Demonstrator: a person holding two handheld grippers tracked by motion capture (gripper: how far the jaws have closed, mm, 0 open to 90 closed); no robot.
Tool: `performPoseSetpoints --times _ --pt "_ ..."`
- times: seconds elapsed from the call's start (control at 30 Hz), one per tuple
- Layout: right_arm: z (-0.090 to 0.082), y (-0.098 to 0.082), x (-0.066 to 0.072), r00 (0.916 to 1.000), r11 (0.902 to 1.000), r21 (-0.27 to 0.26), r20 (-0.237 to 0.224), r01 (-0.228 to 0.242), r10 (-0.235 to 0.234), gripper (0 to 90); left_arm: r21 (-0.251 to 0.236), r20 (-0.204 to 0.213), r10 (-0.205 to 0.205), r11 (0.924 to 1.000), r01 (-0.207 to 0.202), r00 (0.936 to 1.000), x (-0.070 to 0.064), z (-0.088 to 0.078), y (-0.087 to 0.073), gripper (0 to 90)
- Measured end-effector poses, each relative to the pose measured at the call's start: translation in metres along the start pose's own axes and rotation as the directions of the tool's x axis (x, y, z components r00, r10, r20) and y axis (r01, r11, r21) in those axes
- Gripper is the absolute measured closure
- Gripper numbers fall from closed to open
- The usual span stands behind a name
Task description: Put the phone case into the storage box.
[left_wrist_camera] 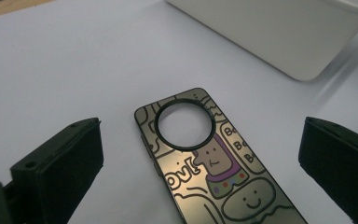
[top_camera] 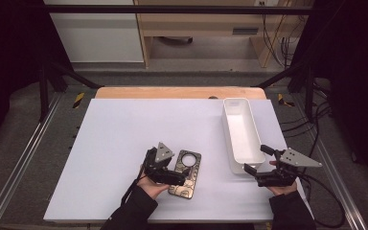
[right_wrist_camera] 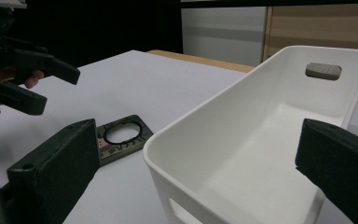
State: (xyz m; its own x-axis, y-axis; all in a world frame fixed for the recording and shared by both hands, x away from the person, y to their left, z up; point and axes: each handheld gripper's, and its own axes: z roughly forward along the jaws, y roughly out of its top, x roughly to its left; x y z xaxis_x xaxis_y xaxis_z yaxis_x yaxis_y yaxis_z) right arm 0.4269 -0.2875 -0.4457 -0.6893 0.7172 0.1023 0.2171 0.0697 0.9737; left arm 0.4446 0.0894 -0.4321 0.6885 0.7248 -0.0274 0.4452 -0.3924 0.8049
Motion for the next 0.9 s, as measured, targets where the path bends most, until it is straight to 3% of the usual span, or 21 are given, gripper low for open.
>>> performPoseSetpoints --times 0.37,0.57,0.9 --pt "0.000 0.000 0.000 1.0000 1.0000 -0.001 0.000 0.000 0.000 0.3 0.082 -0.031 -0.054 0.9951 0.056 0.9981 -0.004 0.024 0.000 0.0" --pt "0.000 0.000 0.000 1.0000 1.0000 -0.002 0.000 0.000 0.000 0.3 0.098 -0.041 -0.085 0.9912 0.088 0.9956 -0.004 0.032 -0.002 0.0" --pt "0.000 0.000 0.000 1.0000 1.0000 0.000 0.000 0.000 0.000 0.3 0.133 -0.055 -0.093 0.9861 0.099 0.9942 -0.011 0.044 -0.004 0.0"
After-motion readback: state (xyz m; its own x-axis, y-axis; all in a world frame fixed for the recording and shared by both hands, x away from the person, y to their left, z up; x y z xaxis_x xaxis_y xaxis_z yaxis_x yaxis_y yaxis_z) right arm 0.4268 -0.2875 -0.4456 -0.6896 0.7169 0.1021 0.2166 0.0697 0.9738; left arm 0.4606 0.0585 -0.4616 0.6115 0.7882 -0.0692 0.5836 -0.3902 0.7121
